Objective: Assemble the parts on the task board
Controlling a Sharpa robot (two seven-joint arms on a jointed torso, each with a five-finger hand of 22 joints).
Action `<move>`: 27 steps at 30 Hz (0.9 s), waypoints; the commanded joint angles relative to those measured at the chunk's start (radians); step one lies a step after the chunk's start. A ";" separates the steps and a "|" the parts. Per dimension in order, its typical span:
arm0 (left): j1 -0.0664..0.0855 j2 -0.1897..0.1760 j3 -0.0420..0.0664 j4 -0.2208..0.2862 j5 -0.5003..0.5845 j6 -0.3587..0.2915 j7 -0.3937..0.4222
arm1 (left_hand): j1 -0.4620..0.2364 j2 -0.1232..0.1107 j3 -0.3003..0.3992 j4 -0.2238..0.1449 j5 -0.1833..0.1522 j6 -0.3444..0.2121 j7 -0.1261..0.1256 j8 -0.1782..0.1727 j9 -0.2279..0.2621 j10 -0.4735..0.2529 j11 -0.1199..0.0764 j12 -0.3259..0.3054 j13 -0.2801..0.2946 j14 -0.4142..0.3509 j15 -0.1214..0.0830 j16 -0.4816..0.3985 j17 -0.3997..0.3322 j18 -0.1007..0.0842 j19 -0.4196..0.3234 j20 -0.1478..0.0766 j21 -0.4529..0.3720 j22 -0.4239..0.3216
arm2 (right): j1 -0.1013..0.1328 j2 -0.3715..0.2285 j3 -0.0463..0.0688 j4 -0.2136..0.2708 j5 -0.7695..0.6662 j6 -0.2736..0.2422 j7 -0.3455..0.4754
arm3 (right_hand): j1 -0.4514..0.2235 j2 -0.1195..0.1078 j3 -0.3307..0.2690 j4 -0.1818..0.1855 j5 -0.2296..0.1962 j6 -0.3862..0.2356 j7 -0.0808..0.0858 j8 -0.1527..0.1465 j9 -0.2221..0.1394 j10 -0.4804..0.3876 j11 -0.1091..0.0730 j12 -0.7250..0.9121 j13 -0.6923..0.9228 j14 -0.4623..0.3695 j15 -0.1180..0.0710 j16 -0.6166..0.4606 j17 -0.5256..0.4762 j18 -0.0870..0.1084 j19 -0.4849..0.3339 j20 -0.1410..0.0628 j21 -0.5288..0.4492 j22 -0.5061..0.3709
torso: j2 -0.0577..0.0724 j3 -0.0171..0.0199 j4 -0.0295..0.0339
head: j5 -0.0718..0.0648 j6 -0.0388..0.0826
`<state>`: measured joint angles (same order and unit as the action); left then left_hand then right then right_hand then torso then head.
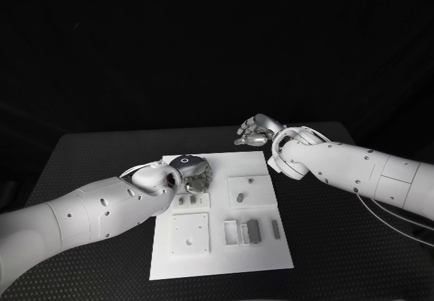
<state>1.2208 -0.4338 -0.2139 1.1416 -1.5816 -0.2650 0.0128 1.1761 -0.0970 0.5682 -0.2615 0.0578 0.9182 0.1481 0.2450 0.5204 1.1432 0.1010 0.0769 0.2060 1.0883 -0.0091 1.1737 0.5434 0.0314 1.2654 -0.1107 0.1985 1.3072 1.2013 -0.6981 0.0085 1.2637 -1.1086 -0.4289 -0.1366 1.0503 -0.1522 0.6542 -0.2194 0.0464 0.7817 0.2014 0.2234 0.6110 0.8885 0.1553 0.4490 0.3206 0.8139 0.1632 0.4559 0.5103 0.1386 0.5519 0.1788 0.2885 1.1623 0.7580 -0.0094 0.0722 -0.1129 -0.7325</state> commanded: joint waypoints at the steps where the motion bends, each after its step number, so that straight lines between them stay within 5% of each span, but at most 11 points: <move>1: -0.003 0.002 -0.001 -0.005 -0.002 0.015 0.002 | 0.003 0.013 0.008 0.002 -0.003 0.012 0.001 0.006 -0.002 0.013 0.000 -0.002 -0.001 0.009 -0.002 0.009 0.002 0.062 0.010 -0.001 0.008 0.023 | 0.000 0.001 0.000 0.000 0.000 0.012 0.010 | -0.004 0.004 -0.005 -0.002 0.002 -0.009 0.011 -0.003 -0.001 0.008 0.001 -0.004 -0.002 0.005 0.000 -0.006 -0.001 -0.009 -0.003 0.000 -0.006 0.002 | -0.001 -0.0002 0.0003 | 0.000 -0.001; 27: -0.008 0.013 -0.001 -0.010 -0.019 0.051 0.003 | 0.006 0.030 0.027 -0.009 -0.004 0.059 -0.007 0.028 -0.007 0.069 -0.014 0.003 0.006 0.037 -0.016 0.036 0.009 0.067 0.037 -0.012 0.040 0.026 | 0.000 0.003 0.000 -0.001 0.000 0.020 0.010 | -0.005 0.003 -0.006 0.001 0.002 -0.008 0.011 -0.003 -0.003 0.012 0.001 -0.007 -0.013 0.009 0.000 -0.010 -0.002 -0.009 -0.001 0.000 -0.009 0.005 | -0.002 -0.0005 0.0019 | -0.004 -0.008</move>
<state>1.2189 -0.4236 -0.2120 1.1320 -1.5867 -0.2531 0.0152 1.1815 -0.0761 0.5904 -0.2673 0.0577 0.9701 0.1427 0.2681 0.5146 1.2028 0.0856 0.0763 0.2132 1.1174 -0.0260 1.2037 0.5509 0.0390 1.2960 -0.1230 0.2333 1.3084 1.2013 -0.6949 0.0085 1.2613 -1.1073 -0.4231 -0.1360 1.0506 -0.1525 0.6541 -0.2194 0.0464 0.7819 0.2013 0.2234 0.6091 0.8956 0.1553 0.4490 0.3081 0.8145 0.1624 0.4521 0.5094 0.1387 0.5520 0.1787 0.2846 1.1663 0.7566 -0.0101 0.0734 -0.1163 -0.7410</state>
